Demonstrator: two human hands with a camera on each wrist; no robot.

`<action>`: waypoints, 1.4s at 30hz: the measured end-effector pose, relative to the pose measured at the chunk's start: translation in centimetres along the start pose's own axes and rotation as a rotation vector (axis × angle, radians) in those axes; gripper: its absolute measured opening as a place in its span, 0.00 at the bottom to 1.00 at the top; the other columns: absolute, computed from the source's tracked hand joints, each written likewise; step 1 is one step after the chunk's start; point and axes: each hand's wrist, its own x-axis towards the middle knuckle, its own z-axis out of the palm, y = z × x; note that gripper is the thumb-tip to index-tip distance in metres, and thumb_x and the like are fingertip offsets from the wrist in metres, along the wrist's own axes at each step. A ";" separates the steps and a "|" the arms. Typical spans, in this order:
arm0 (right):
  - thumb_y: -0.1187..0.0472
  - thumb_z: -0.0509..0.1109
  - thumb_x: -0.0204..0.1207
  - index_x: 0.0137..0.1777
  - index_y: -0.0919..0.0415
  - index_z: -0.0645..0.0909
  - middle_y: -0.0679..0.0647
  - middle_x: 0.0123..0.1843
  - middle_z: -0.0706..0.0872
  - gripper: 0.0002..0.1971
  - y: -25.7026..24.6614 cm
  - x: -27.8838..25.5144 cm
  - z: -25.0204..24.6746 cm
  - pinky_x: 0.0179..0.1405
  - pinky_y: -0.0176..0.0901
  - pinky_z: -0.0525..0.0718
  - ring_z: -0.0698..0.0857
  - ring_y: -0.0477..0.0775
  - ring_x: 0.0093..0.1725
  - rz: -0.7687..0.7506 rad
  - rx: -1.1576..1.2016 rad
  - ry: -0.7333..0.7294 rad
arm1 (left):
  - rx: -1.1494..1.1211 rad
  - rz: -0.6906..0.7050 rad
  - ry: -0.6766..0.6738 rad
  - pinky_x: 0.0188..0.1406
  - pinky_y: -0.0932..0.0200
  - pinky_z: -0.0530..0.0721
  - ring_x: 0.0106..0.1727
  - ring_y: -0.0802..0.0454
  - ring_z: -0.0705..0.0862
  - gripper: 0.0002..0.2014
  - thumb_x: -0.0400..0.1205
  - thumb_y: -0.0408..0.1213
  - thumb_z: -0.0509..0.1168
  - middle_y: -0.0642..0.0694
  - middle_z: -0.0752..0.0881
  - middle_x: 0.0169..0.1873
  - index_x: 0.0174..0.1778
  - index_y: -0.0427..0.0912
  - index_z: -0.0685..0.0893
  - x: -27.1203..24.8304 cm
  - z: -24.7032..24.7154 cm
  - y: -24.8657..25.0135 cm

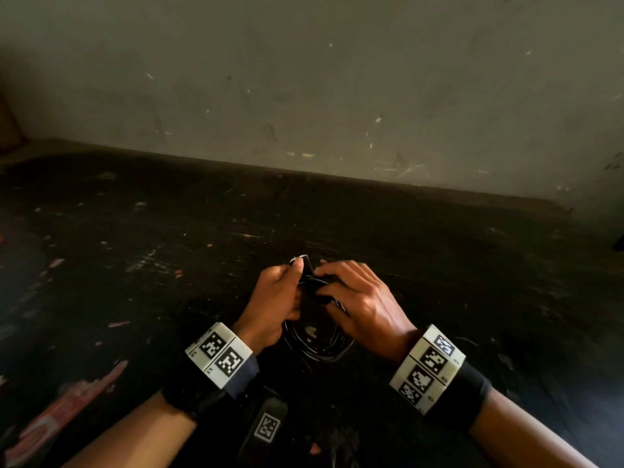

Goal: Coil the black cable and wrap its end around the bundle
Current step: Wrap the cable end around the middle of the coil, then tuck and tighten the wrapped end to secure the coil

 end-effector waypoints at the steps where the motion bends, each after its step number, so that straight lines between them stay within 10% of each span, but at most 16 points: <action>1: 0.62 0.67 0.72 0.50 0.61 0.84 0.58 0.60 0.85 0.09 -0.1 -0.1 -0.1 0.57 0.48 0.82 0.82 0.55 0.59 -0.007 0.012 0.004 | 0.015 0.002 0.004 0.13 0.68 0.66 0.17 0.60 0.68 0.15 0.86 0.47 0.57 0.50 0.71 0.21 0.41 0.41 0.80 0.0 0.2 -0.1; 10: 0.63 0.74 0.73 0.48 0.60 0.87 0.50 0.59 0.84 0.06 -0.2 1.1 -1.1 0.58 0.28 0.79 0.83 0.40 0.58 0.386 0.535 0.074 | 0.161 0.254 -0.084 0.17 0.71 0.66 0.18 0.65 0.69 0.15 0.87 0.41 0.54 0.56 0.74 0.19 0.38 0.44 0.81 -1.0 1.1 -0.8; 16: 0.64 0.75 0.71 0.46 0.63 0.88 0.56 0.44 0.91 0.05 -0.3 1.3 -0.9 0.48 0.49 0.89 0.90 0.50 0.45 0.604 0.797 0.075 | 0.286 0.384 -0.088 0.25 0.74 0.74 0.23 0.69 0.79 0.16 0.87 0.43 0.52 0.61 0.84 0.21 0.43 0.47 0.85 -0.8 0.7 -1.2; 21: 0.68 0.75 0.70 0.47 0.63 0.88 0.58 0.47 0.91 0.07 -0.5 1.3 -1.1 0.50 0.43 0.89 0.90 0.50 0.46 0.681 0.932 0.042 | 0.435 0.459 -0.082 0.35 0.61 0.75 0.28 0.65 0.77 0.18 0.87 0.42 0.52 0.51 0.81 0.29 0.39 0.39 0.83 -0.5 0.2 -1.4; 26: 0.72 0.77 0.67 0.50 0.64 0.85 0.64 0.48 0.89 0.12 -1.0 1.0 -0.7 0.50 0.43 0.86 0.87 0.51 0.44 0.753 0.984 0.068 | 0.573 0.557 -0.094 0.26 0.72 0.69 0.24 0.69 0.76 0.17 0.87 0.38 0.52 0.56 0.75 0.22 0.35 0.47 0.81 -0.3 0.0 -1.6; 33: 0.60 0.75 0.72 0.47 0.59 0.87 0.50 0.37 0.89 0.06 -0.5 0.6 -1.2 0.39 0.30 0.83 0.86 0.42 0.37 0.839 0.964 -0.242 | 0.655 0.486 -0.282 0.34 0.67 0.74 0.29 0.68 0.79 0.21 0.87 0.45 0.51 0.55 0.83 0.27 0.41 0.40 0.86 -0.4 -1.3 -0.9; 36: 0.59 0.74 0.72 0.42 0.57 0.88 0.48 0.35 0.89 0.03 -0.7 0.4 -1.3 0.39 0.31 0.84 0.86 0.41 0.36 0.808 0.971 -0.235 | 0.676 0.442 -0.346 0.32 0.64 0.76 0.29 0.67 0.79 0.22 0.87 0.47 0.50 0.56 0.85 0.26 0.42 0.40 0.87 -0.6 -1.7 -0.2; 39: 0.60 0.75 0.72 0.39 0.56 0.88 0.48 0.34 0.89 0.02 -0.8 0.2 -0.8 0.39 0.33 0.83 0.86 0.43 0.36 0.834 1.014 -0.203 | 0.703 0.426 -0.340 0.40 0.47 0.79 0.34 0.55 0.81 0.24 0.87 0.50 0.50 0.36 0.87 0.35 0.43 0.36 0.85 -0.6 -1.8 -0.2; 42: 0.61 0.75 0.71 0.40 0.61 0.88 0.54 0.36 0.89 0.03 -1.0 0.0 -0.3 0.37 0.36 0.83 0.86 0.47 0.36 0.918 1.054 -0.103 | 0.496 0.314 -0.341 0.29 0.56 0.78 0.29 0.55 0.79 0.17 0.85 0.47 0.57 0.49 0.83 0.25 0.41 0.38 0.82 -0.8 -1.8 -0.7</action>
